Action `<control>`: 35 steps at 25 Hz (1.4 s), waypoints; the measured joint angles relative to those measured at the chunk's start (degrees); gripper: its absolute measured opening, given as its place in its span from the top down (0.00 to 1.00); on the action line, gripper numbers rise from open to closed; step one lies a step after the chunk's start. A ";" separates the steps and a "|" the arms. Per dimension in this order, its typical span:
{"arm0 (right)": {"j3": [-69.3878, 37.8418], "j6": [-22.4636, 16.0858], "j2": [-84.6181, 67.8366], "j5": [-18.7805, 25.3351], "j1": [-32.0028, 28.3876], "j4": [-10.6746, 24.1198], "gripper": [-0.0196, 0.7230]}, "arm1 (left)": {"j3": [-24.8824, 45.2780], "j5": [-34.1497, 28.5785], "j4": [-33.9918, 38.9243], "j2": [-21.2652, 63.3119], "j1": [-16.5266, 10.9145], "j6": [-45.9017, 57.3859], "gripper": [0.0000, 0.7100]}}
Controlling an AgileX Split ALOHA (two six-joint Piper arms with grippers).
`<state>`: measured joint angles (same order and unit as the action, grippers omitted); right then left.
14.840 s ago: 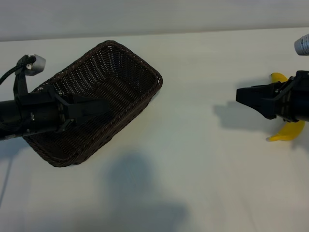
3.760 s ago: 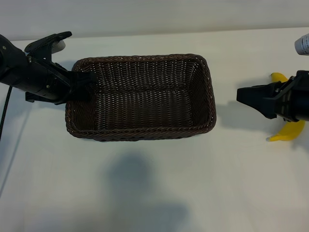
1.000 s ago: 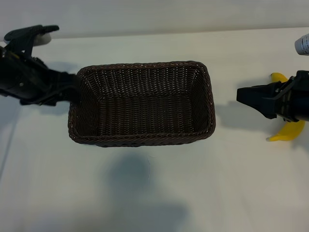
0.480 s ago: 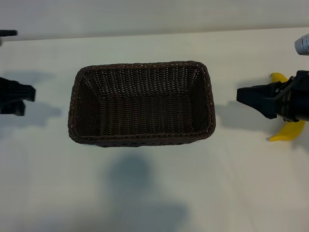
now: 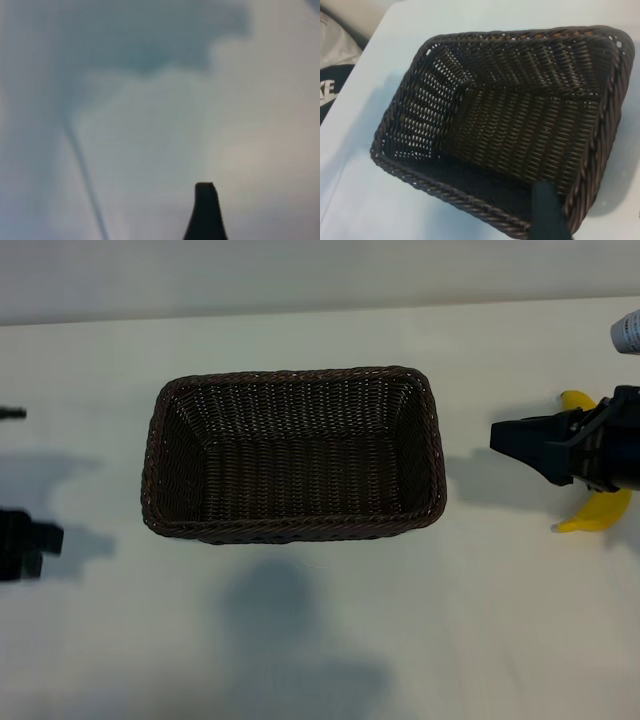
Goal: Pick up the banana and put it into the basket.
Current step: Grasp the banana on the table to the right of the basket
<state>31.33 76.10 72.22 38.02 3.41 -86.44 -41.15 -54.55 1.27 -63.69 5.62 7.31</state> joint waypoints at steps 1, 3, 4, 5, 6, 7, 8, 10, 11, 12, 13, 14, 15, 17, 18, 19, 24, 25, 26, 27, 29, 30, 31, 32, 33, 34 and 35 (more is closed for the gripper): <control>0.00 0.00 0.00 0.00 0.00 0.00 0.37 | 1.39 0.15 -0.43 1.60 0.00 0.05 0.18; 0.00 0.00 0.00 0.00 0.00 0.00 0.37 | 4.05 0.40 -0.85 4.87 0.00 0.05 0.18; 0.00 0.00 0.00 0.00 0.00 0.00 0.37 | 5.06 0.40 -1.27 6.82 0.00 0.05 0.18; 0.00 0.00 0.00 0.00 0.00 0.00 0.37 | 6.24 0.40 -1.27 8.56 0.00 0.05 0.18; 0.00 0.00 0.00 0.00 0.00 0.00 0.37 | 7.37 0.35 -1.27 10.74 0.00 0.05 0.18; 0.00 0.00 0.00 0.00 0.00 0.00 0.37 | 8.23 0.30 -1.27 12.99 0.00 0.05 0.18; 0.00 0.00 0.00 0.00 0.00 0.00 0.37 | 9.10 0.07 -1.27 15.59 0.00 0.00 0.18; 0.00 0.00 0.00 0.00 0.00 0.00 0.37 | 10.45 -1.06 -1.27 21.16 0.00 -0.07 0.18; 0.00 0.00 0.00 0.00 0.00 0.00 0.37 | 10.59 -1.81 -1.27 23.29 0.00 -0.11 0.18; 0.00 0.00 0.00 0.00 0.00 0.00 0.37 | 10.79 -2.35 -1.27 25.11 0.00 -0.11 0.18; 0.00 0.00 0.00 0.00 0.00 0.00 0.37 | 10.92 -2.86 -1.27 26.63 0.00 -0.13 0.18; 0.00 0.00 0.00 0.00 0.00 0.00 0.37 | 10.98 -3.53 -1.27 28.53 0.00 -0.18 0.18; 0.00 0.00 0.00 0.00 0.00 0.00 0.37 | 10.98 -4.48 -1.27 30.38 0.00 -0.24 0.18; 0.00 0.00 0.00 0.00 0.00 0.00 0.37 | 10.98 -6.30 -1.27 33.41 0.00 -0.68 0.18; 0.00 0.00 0.00 0.00 0.00 0.06 0.37 | 11.03 -6.77 -1.27 35.01 0.00 -1.00 0.18; 0.00 0.00 0.00 0.00 0.00 0.06 0.37 | 11.03 -6.95 -1.27 36.66 0.00 -1.25 0.18; 0.00 0.00 0.00 0.00 0.00 0.49 0.37 | 11.58 -6.64 -1.27 44.23 0.00 -3.38 0.18; 0.00 0.00 0.00 0.00 0.00 0.61 0.37 | 11.94 -6.35 -1.27 45.83 0.00 -4.05 0.18; 0.00 0.00 0.00 0.00 0.00 0.65 0.37 | 12.27 -6.20 -1.27 47.32 0.00 -4.36 0.18; 0.00 0.00 0.00 0.00 0.00 0.65 0.37 | 12.33 -6.20 -1.27 48.45 0.00 -4.59 0.18; 0.00 0.00 0.00 0.00 0.00 0.65 0.37 | 12.33 -5.97 -1.27 50.88 0.00 -4.78 0.18; 0.00 0.00 0.00 0.00 0.00 0.65 0.37 | 12.33 -5.91 -1.27 51.95 0.00 -4.80 0.18; 0.00 0.00 0.00 0.00 0.00 0.65 0.37 | 12.33 -5.79 -1.27 52.70 0.00 -4.85 0.18; 0.00 0.00 0.00 0.00 0.00 0.65 0.37 | 12.33 -5.79 -1.27 53.52 0.00 -4.92 0.18; 0.00 0.00 0.00 0.00 0.00 0.65 0.37 | 12.33 -5.79 -1.27 54.36 0.00 -4.98 0.18; 0.00 0.00 0.00 0.00 0.00 0.65 0.37 | 12.33 -5.79 -1.27 55.08 0.00 -5.03 0.18; 0.00 0.00 0.00 0.00 0.00 0.65 0.37 | 12.33 -5.79 -1.27 55.98 0.00 -5.03 0.18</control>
<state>31.33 76.10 72.22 38.02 3.41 -85.79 -28.82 -60.34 0.00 -7.72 5.62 2.29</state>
